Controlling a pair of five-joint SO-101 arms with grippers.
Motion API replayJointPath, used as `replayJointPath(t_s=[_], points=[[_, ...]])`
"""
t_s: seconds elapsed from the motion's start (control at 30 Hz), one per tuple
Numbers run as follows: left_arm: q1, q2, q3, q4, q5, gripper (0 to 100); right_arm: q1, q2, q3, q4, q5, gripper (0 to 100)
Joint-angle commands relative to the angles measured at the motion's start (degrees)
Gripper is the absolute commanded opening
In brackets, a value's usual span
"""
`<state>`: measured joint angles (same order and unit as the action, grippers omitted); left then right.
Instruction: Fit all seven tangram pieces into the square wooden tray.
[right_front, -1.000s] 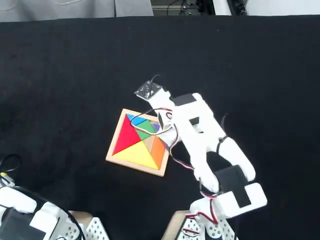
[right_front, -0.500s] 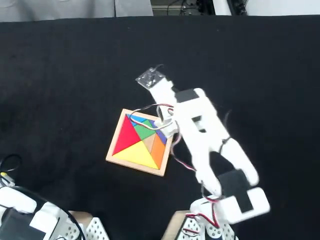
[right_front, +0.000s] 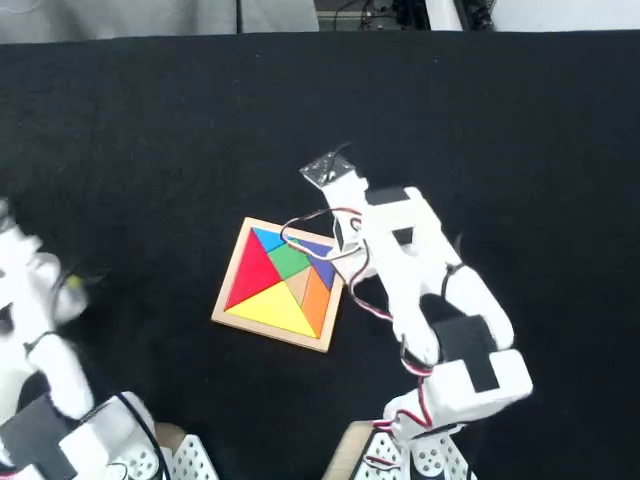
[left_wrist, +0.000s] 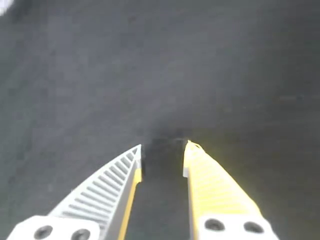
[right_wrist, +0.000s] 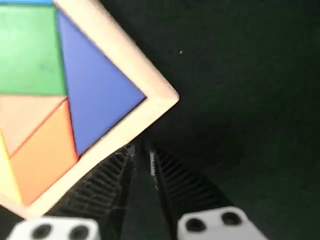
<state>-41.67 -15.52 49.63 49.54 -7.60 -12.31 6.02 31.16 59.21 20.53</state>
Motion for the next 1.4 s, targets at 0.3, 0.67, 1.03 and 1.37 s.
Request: replayJointPath(t_s=[0.3, 0.67, 1.03, 1.37], points=[[35.47, 0.09, -6.37, 3.08, 6.24, 15, -0.88, 4.00, -11.47, -1.14, -4.13, 4.2], [37.14, 0.09, -4.79, 3.08, 6.24, 15, -5.45, 13.85, -21.93, -0.62, -5.71, 4.2], [36.97, -0.62, -4.97, -2.55, 6.42, 15, 4.13, -6.29, -22.20, 10.99, -5.71, 1.1], [32.92, -0.70, -22.37, -1.67, 6.42, 3, 5.89, -25.63, -17.80, 11.08, -5.71, 1.5]])
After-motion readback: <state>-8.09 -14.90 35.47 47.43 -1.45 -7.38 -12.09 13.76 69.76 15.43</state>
